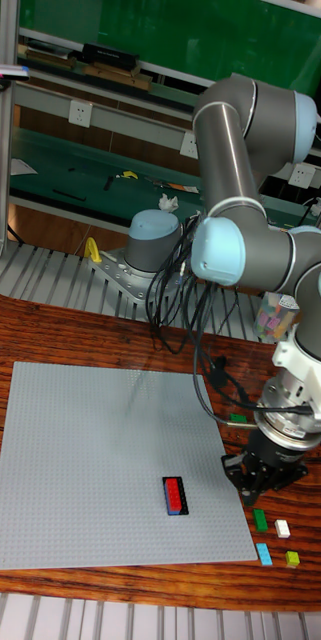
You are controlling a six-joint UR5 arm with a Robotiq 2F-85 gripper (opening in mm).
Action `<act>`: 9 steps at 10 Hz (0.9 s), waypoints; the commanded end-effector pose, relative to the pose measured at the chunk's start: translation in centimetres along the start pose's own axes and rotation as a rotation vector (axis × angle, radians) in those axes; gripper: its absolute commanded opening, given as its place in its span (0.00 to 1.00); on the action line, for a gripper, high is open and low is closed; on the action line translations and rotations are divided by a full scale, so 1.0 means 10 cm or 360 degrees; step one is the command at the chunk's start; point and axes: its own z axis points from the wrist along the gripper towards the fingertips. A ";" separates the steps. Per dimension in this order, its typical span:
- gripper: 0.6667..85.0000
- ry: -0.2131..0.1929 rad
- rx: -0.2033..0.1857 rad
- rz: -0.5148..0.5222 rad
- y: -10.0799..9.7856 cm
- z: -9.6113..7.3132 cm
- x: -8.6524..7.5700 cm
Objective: Build with small Lego blocks
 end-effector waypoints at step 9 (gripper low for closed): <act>0.91 -0.0040 -0.0038 -0.0085 0.00 -0.01 -0.05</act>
